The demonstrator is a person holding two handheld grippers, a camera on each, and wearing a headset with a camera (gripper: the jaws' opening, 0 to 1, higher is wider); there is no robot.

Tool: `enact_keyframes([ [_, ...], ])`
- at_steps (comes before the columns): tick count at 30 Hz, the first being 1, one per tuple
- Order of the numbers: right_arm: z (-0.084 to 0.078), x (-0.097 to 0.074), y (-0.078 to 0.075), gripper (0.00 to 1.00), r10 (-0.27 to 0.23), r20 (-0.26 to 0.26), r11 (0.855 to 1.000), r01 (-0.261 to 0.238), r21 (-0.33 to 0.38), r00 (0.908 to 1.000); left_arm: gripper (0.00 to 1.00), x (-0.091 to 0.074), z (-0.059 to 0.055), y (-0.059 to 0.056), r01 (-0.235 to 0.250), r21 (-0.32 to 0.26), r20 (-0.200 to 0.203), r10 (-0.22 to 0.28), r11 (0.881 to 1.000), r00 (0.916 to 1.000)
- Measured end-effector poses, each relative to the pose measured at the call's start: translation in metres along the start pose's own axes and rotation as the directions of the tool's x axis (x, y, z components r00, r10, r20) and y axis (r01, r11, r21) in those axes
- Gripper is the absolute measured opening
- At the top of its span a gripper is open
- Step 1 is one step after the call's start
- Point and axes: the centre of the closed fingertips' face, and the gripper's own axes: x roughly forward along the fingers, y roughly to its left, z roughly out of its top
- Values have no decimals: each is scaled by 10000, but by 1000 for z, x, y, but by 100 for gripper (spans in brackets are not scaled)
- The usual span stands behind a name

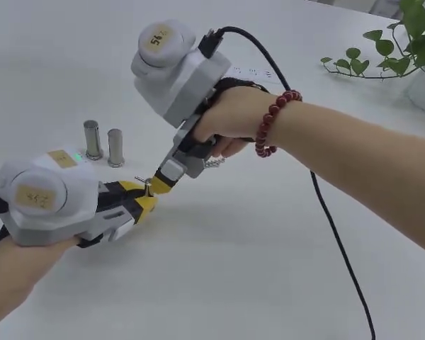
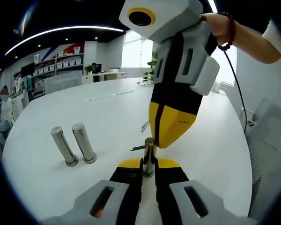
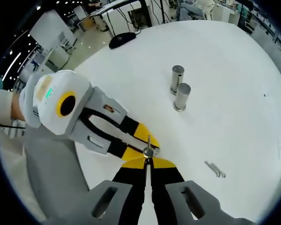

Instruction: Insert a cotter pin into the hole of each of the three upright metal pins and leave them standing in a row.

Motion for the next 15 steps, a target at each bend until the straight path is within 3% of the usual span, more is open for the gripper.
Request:
enact_keyframes([
  [11,1,4,-2,5,-8,386,10000,8,1,9993,8,0,-1,0,-112,-72,-78,112,9999,9999],
  [15,4,5,-2,10,-17,611,10000,21,-75,9981,8,0,-2,0,-173,-118,-118,171,9998,9998],
])
